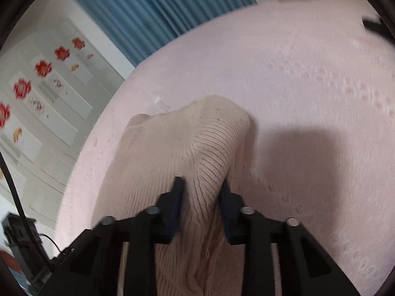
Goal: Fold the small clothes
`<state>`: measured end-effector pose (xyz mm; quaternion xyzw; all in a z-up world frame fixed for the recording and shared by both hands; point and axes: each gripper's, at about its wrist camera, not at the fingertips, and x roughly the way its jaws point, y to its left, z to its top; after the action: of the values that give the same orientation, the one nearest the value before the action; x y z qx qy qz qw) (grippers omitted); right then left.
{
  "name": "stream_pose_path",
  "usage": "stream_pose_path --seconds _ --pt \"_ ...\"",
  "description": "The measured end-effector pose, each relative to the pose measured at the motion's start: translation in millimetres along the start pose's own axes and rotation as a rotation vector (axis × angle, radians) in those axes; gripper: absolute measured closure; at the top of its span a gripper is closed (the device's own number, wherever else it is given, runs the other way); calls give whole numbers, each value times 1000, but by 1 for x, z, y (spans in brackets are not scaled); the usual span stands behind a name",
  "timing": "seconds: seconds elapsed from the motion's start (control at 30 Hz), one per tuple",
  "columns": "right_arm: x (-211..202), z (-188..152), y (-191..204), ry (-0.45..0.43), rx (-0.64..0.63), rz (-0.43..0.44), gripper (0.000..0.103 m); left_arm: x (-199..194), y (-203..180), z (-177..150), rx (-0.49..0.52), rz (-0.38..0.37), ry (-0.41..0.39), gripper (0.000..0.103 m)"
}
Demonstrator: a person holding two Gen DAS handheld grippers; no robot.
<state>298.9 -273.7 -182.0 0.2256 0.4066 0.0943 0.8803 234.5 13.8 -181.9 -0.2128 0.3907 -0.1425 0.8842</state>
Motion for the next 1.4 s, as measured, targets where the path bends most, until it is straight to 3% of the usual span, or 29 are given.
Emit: stream_pose_path --seconds 0.2,0.47,0.63,0.77,0.83,0.93,1.1,1.4 --pt "-5 3 -4 -39 13 2 88 -2 -1 -1 12 6 -8 50" --pt "8 8 5 -50 -54 -119 90 -15 -19 2 94 -32 -60 51" --pt "12 15 -1 -29 -38 -100 90 -9 -35 17 141 -85 -65 51" --pt "-2 17 -4 -71 -44 -76 78 21 -50 36 241 4 -13 58" --pt "-16 17 -5 -124 -30 -35 77 32 -53 37 264 46 13 65" --pt "-27 16 2 -160 -78 1 77 42 -52 30 296 100 14 65" --pt "-15 13 15 -104 -173 -26 77 46 -38 24 267 86 1 66" --pt "11 8 12 -12 -186 -143 77 52 -46 20 280 95 -18 65"
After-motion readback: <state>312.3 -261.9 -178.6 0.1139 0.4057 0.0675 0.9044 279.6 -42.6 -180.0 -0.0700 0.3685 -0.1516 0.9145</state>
